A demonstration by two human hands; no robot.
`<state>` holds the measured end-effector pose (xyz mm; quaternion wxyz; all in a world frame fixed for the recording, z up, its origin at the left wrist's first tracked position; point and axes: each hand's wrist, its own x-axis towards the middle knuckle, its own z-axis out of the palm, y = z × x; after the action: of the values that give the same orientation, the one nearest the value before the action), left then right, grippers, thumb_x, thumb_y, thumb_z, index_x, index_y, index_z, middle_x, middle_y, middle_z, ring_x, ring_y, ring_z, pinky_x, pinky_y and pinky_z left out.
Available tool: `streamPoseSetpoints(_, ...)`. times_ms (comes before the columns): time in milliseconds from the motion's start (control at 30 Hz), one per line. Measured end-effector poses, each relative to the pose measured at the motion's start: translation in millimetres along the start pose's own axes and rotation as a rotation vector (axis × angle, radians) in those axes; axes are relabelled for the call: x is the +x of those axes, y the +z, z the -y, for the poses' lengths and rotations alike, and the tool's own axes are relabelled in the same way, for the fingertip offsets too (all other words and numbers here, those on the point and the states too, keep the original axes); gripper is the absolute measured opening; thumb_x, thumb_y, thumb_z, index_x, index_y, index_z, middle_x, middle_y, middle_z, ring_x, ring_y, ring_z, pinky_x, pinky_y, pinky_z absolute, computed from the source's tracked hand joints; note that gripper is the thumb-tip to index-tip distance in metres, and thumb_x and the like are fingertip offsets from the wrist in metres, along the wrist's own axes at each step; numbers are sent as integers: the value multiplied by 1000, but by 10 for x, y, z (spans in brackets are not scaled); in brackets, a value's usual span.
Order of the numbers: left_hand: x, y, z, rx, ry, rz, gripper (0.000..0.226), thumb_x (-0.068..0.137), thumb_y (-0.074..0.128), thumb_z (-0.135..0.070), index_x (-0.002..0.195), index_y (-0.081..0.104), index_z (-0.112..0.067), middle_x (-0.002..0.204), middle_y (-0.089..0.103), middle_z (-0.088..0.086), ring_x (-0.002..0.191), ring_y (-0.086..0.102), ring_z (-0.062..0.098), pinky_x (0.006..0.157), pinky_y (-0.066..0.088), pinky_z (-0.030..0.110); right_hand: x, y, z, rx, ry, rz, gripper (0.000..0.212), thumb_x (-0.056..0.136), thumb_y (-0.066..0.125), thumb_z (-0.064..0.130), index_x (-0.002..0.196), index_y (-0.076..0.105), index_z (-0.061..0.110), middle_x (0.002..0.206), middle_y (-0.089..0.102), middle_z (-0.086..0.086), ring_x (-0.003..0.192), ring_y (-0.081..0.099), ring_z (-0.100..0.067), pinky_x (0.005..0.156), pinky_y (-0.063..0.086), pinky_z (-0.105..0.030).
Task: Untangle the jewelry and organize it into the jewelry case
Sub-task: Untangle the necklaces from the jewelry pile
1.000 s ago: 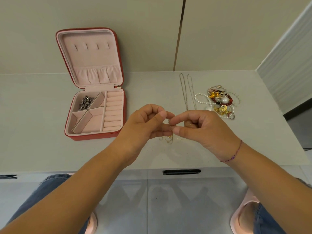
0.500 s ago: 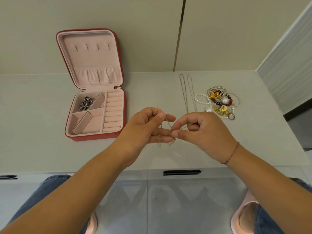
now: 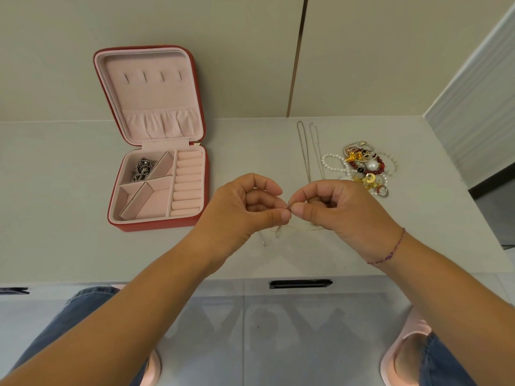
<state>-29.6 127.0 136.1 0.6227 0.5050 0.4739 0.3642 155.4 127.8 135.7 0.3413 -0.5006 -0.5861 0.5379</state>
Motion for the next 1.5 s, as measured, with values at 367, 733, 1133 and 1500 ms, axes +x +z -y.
streamPoseSetpoints(367,15,-13,11,54,93,-50,21,73,75,-6,87,63,-16,76,72,2,74,67,15,76,54,23,-17,11,15,-172,-32,-21,10,81,66,8,74,67,14,48,34,12,48,32,-5,51,36,-13)
streamPoseSetpoints(733,15,-25,0,-57,115,24,18,83,63,3,95,61,-11,75,67,-1,66,65,16,70,53,24,-26,9,74,99,93,59,17,92,54,12,106,64,14,60,55,-2,44,38,-8,45,34,-16)
streamPoseSetpoints(1133,1,-50,-25,-137,114,68,19,75,67,-10,93,62,-12,78,67,4,58,56,13,57,47,19,-41,57,55,124,212,274,10,90,56,6,95,64,10,58,64,-9,36,25,-10,40,20,-20)
streamPoseSetpoints(1500,52,-112,-8,-158,104,-72,15,81,63,0,87,63,-14,75,67,2,59,57,7,60,48,19,28,-20,2,-7,-19,-165,8,80,70,13,75,66,18,104,66,8,99,61,-11,88,46,-27)
